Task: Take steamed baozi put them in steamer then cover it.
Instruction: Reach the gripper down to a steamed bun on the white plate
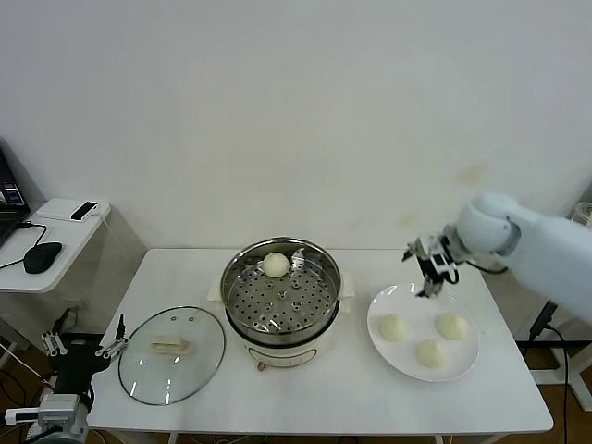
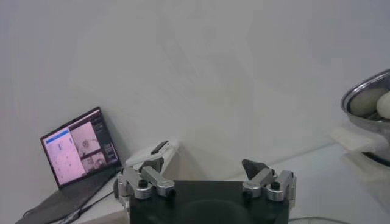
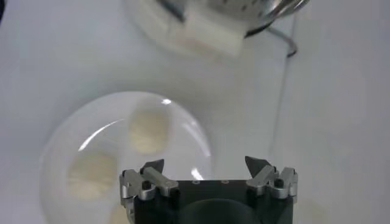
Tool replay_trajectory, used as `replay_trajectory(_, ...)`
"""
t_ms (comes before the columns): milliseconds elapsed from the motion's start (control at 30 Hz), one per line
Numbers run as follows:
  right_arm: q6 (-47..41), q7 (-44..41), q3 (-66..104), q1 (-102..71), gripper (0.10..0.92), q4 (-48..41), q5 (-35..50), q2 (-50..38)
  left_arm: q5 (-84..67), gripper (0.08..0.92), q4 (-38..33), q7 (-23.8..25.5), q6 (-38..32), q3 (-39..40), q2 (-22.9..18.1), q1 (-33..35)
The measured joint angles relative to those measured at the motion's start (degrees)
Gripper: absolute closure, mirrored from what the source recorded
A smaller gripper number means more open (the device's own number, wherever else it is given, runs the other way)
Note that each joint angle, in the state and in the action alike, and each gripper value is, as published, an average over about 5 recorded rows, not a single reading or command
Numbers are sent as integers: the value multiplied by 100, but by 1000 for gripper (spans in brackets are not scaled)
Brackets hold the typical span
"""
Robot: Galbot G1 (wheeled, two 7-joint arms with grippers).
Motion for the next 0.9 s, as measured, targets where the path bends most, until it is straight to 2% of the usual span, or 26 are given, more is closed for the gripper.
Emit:
replay_trajectory(333, -80, 42, 726, -1263, 203, -221, -315, 29, 38, 177, 71, 21, 3, -11, -48, -12)
replay_trajectory(900, -82, 152, 1141, -2034, 203, -1003, -724, 876, 44, 177, 141, 40, -5, -145, -67, 33)
